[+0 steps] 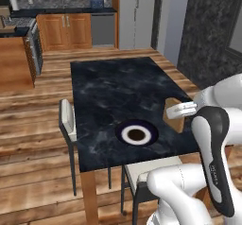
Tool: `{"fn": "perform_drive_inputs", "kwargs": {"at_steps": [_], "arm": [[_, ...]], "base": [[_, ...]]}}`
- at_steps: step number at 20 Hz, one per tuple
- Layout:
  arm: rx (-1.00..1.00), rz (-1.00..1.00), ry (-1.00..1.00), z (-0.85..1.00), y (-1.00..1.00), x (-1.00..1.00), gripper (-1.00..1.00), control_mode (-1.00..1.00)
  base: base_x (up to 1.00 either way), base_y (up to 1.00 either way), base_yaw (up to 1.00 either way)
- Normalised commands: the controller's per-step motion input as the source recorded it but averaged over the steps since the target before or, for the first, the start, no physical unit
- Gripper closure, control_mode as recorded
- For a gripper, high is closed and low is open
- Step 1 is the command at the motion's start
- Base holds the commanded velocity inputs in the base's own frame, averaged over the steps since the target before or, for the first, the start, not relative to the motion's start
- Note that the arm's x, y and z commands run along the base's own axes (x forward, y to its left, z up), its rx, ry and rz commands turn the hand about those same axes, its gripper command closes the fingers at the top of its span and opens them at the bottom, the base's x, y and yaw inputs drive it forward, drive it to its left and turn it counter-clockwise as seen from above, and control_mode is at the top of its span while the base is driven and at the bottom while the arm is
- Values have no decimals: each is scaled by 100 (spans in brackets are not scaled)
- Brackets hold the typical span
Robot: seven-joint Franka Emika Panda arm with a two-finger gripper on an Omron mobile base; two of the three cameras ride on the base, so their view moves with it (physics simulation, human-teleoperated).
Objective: Start the toaster. Once the lever pops up, take the bread to the plate on the dining counter.
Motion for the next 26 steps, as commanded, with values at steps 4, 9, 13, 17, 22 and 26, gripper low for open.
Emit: {"fn": "perform_drive_inputs", "kwargs": {"at_steps": [4,9,13,17,22,26], "arm": [[4,21,0,-26,0,55,100,-100],[2,14,0,-32,0,35,100,-100],[0,8,0,-39,0,21,100,-100],[0,7,0,-49,0,21,100,-100],[0,2,0,-42,0,23,100,-100],[0,0,0,-25,0,29,100,-100]], "base": [[0,0,0],[0,0,0],[0,0,0],[0,0,0],[0,0,0],[0,0,0]]}}
